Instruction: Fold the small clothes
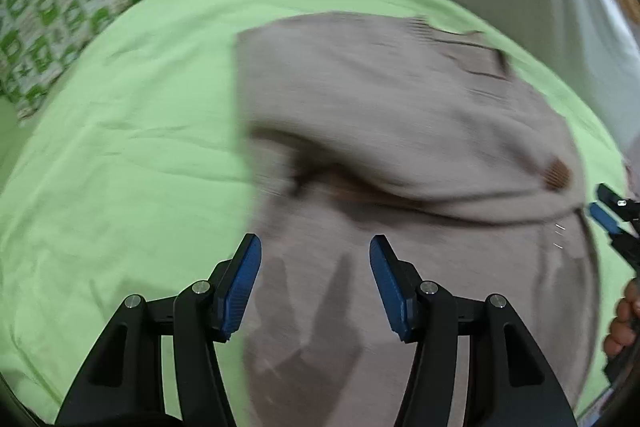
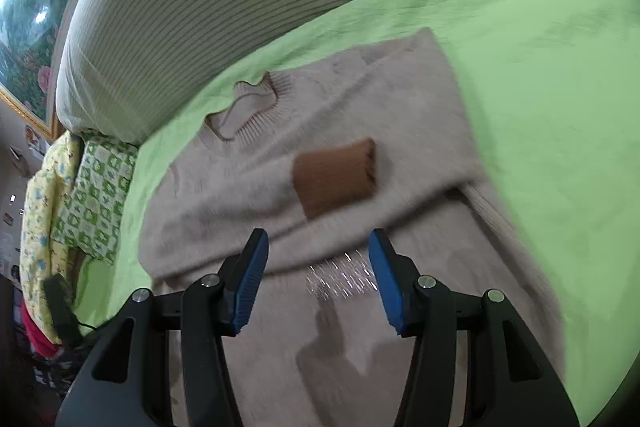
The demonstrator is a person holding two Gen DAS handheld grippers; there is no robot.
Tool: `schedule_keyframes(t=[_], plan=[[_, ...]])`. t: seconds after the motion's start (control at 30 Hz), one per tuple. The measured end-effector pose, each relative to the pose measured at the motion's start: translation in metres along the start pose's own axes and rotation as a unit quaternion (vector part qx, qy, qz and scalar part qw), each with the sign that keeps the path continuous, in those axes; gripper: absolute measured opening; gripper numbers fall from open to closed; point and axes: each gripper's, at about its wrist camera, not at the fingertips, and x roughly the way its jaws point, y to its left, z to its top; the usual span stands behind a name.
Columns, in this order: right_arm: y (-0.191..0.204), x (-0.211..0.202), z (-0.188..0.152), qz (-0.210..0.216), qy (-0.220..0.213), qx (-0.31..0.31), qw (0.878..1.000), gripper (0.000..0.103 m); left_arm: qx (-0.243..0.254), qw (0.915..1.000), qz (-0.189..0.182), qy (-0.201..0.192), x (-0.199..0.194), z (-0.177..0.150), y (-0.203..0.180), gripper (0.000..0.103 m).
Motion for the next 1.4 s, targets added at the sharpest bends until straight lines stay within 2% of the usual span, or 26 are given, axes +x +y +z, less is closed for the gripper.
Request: schedule_keyframes(t=[0.1,0.17,0.2,0.23,0.37,0.4,0.43,0.47,0.53,0.6,0.67,0.7,0.77,0.8,0.87,0.93,1.0,1.07,1.2,1.33,1.4], plan=[[-0.005,0.017,0.016,-0.028,0.0,0.008,1.0,0.054,-0.001,0.9995,0.031,-0.003,0.018,0.008,0.009,0.057],[-0.013,0.027,0.024,-0.047,0.002,0.02,0.999,0.054,-0.002,0.9982,0.059,0.013,0.034,0.011,0.013,0.057],[-0.017,0.037,0.029,-0.058,0.015,0.027,0.998,0.059,-0.007,0.9981,0.061,0.011,0.04,0.014,0.016,0.059],[-0.02,0.046,0.032,-0.053,0.031,0.032,0.998,0.062,-0.014,0.9982,0.058,0.007,0.041,0.016,0.017,0.059],[-0.013,0.069,0.034,-0.028,0.062,0.017,0.998,0.06,-0.024,0.9979,0.06,-0.004,0.051,0.037,0.008,0.058],[-0.008,0.072,0.035,-0.025,0.066,0.005,0.998,0.043,-0.025,0.9974,0.068,-0.006,0.055,0.041,0.006,0.059],[-0.001,0.074,0.037,-0.013,0.071,-0.002,0.997,0.015,-0.029,0.9969,0.072,-0.007,0.057,0.044,0.006,0.06],[0.004,0.073,0.04,-0.003,0.068,-0.003,0.998,0.015,-0.036,0.9966,0.073,-0.009,0.058,0.046,0.008,0.06],[0.022,0.058,0.052,0.017,0.036,-0.024,0.999,0.014,-0.058,0.9955,0.074,-0.013,0.058,0.05,0.014,0.058],[0.043,0.024,0.071,0.063,-0.019,-0.048,0.997,0.013,-0.084,0.9932,0.079,-0.018,0.055,0.053,0.029,0.057],[0.055,-0.017,0.085,0.117,-0.074,-0.064,0.988,0.013,-0.109,0.9904,0.081,-0.024,0.05,0.054,0.04,0.057],[0.058,-0.037,0.09,0.138,-0.099,-0.072,0.983,0.013,-0.126,0.9891,0.07,-0.028,0.046,0.055,0.047,0.058],[0.054,-0.065,0.091,0.163,-0.131,-0.083,0.974,0.013,-0.143,0.9877,0.052,-0.038,0.04,0.054,0.053,0.058],[0.048,-0.07,0.088,0.155,-0.132,-0.087,0.975,0.013,-0.14,0.9879,0.052,-0.041,0.038,0.054,0.052,0.058],[0.026,-0.058,0.08,0.115,-0.106,-0.08,0.984,0.013,-0.129,0.9891,0.058,-0.039,0.04,0.055,0.048,0.058],[-0.009,-0.032,0.069,0.07,-0.066,-0.041,0.995,0.013,-0.128,0.9896,0.056,-0.033,0.04,0.053,0.047,0.057],[-0.038,-0.008,0.056,0.026,-0.037,-0.012,0.999,0.013,-0.128,0.9901,0.052,-0.026,0.043,0.051,0.047,0.057],[-0.053,0.006,0.046,0.008,-0.022,0.003,1.0,0.013,-0.122,0.9908,0.054,-0.022,0.046,0.051,0.047,0.057],[-0.051,0.013,0.035,-0.008,-0.02,-0.009,1.0,0.013,-0.124,0.9907,0.054,-0.015,0.052,0.056,0.054,0.057],[-0.036,-0.004,0.046,-0.011,-0.06,-0.052,0.997,0.013,-0.12,0.991,0.057,-0.014,0.049,0.046,0.045,0.057],[-0.037,0.001,0.051,-0.021,-0.054,-0.058,0.997,0.013,-0.119,0.9911,0.059,-0.011,0.051,0.044,0.043,0.057]])
